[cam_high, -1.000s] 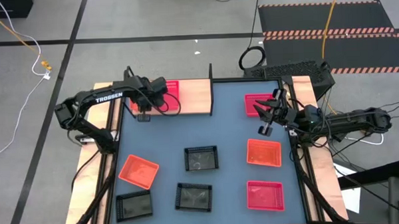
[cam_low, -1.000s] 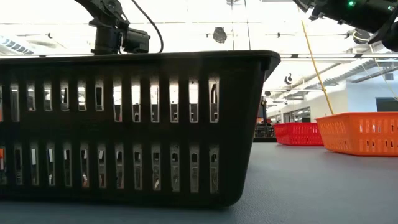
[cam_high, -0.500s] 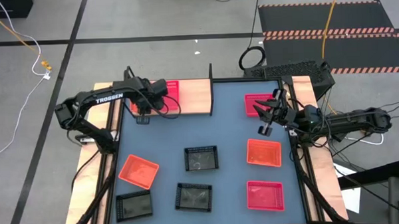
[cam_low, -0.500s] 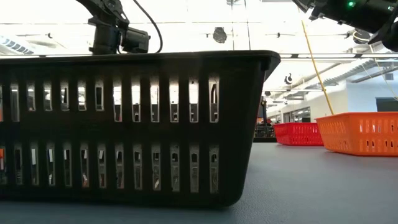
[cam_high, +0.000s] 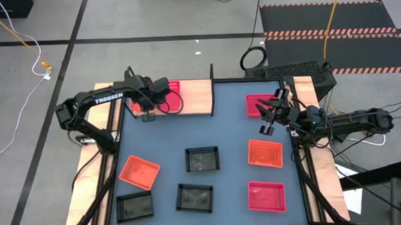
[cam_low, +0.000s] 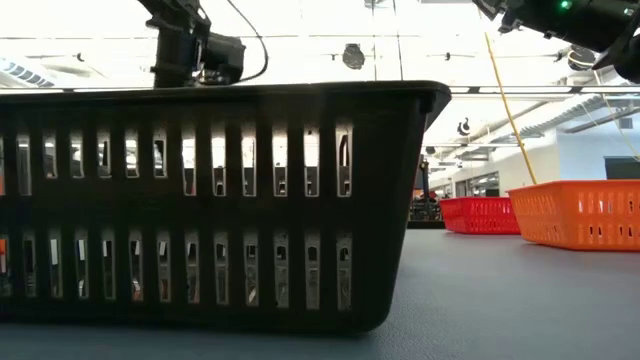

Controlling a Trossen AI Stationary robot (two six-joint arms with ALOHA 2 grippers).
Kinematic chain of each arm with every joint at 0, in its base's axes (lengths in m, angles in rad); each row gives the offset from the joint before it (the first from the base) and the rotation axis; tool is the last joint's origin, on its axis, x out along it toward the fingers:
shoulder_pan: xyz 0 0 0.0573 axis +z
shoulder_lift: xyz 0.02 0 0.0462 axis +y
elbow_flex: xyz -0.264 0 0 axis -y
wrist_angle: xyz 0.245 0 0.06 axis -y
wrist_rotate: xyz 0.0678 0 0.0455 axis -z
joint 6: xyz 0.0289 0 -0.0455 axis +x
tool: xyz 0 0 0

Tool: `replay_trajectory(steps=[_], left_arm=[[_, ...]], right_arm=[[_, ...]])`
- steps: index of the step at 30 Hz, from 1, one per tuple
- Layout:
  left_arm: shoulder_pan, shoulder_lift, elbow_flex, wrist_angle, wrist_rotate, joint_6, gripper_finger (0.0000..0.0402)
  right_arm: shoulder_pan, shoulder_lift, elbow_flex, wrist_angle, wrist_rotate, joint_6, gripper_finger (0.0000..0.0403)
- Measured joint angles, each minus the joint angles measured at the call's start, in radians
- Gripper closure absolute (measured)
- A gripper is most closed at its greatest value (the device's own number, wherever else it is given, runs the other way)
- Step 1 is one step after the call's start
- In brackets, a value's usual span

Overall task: Stack baskets on shelf by color
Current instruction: Put the top black bin on the shelf

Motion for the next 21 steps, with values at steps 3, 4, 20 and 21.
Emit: replay_trajectory(steps=[3,4,20,21], left_arm=[[-0.023,0.0,0.068,-0.036,0.011,-0.072,0.0307],[-0.032,0.0,0.092,-0.043,0.023,-0.101,0.0296],[-0.649,-0.001,0.057,0.299,0.155,0.043,0.0242],[-0.695,-0.001,0.045,0.336,0.104,0.09,0.0246]], right_arm=[[0.0,0.0,0.0,0.0,0.077,-0.01,0.0337],[0.0,0.0,0.0,0.0,0.093,-0.012,0.0337],[0.0,-0.046,0.0,-0.099,0.136,-0.077,0.0336],[0.0,-0.049,0.0,-0.102,0.135,-0.077,0.0336]])
